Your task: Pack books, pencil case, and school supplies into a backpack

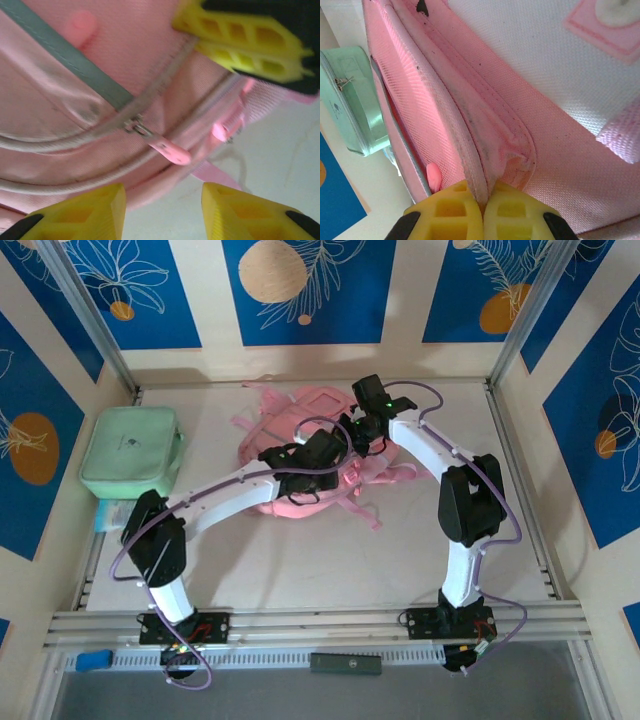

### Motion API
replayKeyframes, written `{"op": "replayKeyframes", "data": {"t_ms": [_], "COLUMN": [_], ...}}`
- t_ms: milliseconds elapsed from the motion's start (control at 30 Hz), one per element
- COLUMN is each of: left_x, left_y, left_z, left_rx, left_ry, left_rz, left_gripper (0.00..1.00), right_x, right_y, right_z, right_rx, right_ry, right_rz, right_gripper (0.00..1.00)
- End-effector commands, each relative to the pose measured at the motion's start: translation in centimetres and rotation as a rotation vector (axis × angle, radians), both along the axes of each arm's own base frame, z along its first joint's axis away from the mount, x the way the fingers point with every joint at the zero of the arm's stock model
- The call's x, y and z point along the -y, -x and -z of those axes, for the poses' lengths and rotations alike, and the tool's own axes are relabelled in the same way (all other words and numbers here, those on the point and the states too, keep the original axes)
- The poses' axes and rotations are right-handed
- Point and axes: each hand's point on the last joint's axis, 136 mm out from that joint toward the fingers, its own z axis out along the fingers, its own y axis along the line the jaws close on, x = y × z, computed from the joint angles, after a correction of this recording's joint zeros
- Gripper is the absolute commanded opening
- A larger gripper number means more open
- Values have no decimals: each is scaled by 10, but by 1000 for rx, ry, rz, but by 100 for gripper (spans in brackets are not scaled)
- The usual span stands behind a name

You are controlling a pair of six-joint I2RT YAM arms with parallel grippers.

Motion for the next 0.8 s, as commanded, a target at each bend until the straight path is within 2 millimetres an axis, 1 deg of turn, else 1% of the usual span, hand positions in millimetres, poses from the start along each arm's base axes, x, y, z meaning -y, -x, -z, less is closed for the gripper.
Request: {"op": "replayKeyframes", "data": {"t_ms": [0, 67, 167, 267, 333, 433, 467, 567, 600, 700, 767], "left_x": [-17, 3, 15, 13, 8, 12, 5, -11, -13, -11, -10], "left_y": [-4, -9, -11, -13, -14, -19, -21, -22, -22, -22, -21], "left_z": [4, 2, -7, -4, 1, 4, 6, 8, 11, 23, 28], "left_rx": [18, 38, 64, 53, 56, 74, 70, 78, 78, 60, 48], "left_ry": [-69, -2, 1, -29, -39, -30, -63, -149, -159, -152, -150], "left_rz": [-121, -72, -59, -93, -137, -152, -184, -247, -255, -260, -269], "left_gripper": [45, 45, 45, 45, 46, 50, 50, 48, 48, 45, 41], "right_x": [-15, -14, -13, -14, -14, -15, -15, -14, -13, -11, -10], "right_y": [0, 0, 0, 1, 2, 3, 3, 4, 4, 3, 3], "right_z": [-36, -38, -38, -36, -35, -33, -33, -35, -36, -40, -42], "right_rx": [74, 79, 85, 83, 80, 75, 77, 79, 81, 92, 95], "right_ry": [-102, -100, -97, -98, -99, -102, -103, -106, -107, -109, -109], "right_rz": [-25, -20, -16, -17, -15, -12, -13, -6, -4, 9, 14], "right_gripper": [0, 0, 0, 0, 0, 0, 0, 0, 0, 0, 0]}}
